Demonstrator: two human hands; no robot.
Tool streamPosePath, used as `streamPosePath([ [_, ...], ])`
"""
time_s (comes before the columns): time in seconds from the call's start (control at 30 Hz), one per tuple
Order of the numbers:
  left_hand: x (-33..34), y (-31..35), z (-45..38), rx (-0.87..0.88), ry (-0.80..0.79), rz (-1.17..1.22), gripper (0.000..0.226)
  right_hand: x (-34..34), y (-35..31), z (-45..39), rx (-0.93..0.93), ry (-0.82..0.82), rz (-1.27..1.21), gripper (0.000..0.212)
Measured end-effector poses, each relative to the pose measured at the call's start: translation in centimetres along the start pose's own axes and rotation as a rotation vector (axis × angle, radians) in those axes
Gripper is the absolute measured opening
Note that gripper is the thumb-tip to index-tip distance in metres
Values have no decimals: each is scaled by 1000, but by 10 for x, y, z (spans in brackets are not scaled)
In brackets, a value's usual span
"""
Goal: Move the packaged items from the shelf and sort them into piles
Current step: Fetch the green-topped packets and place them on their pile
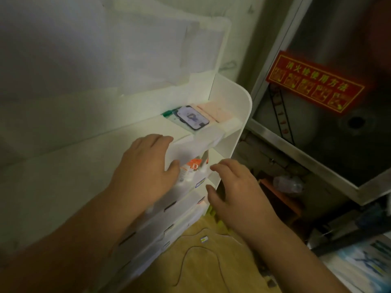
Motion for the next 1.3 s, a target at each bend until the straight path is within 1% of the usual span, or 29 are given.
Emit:
streamPosePath([
  [0.1,11,-2,-32,6,-13,7,55,3,15,-33,19,20,28,46],
  [0.2,18,-8,-57,10,8,7,54,10,28,-56,26,12,35,46],
  [0.33,26,-14,-68,-7,1,43,52,21,39,-75,29,-10,20,46],
  [0.5,38,-25,-78,7,-13,-8,51,43,54,-101,-8,-24,29,46],
  [0.7,42,-28,-96,-33,4,-62,55,64,68,-129,-52,-30,-36,46],
  [0.87,49,-27,-116,-93,26,-104,56,79,95,-165,-75,-26,-70,47],
  [0.97,54,-21,-133,-133,39,-152,56,93,117,-192,-68,-25,-25,46],
  [1.03,58,-17,-144,-165,53,-169,56,108,132,-210,-50,-72,5,47],
  [1.1,62,-12,-154,-186,61,-186,56,123,147,-227,-25,-118,10,50],
  [1.17,67,-6,-164,-196,64,-201,56,135,161,-243,-5,-156,14,59],
  [1.3,79,6,-180,-235,65,-231,57,156,186,-270,17,-232,-22,90],
])
Point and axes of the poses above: each hand's wrist, its own z-axis away from the middle knuckle, its own x-axis out of the palm, y = z × x, the point moved 4 cm from there along -z, towards the middle knuckle, and after that the axes turned 13 degrees about -x, right-handed, at the moved point
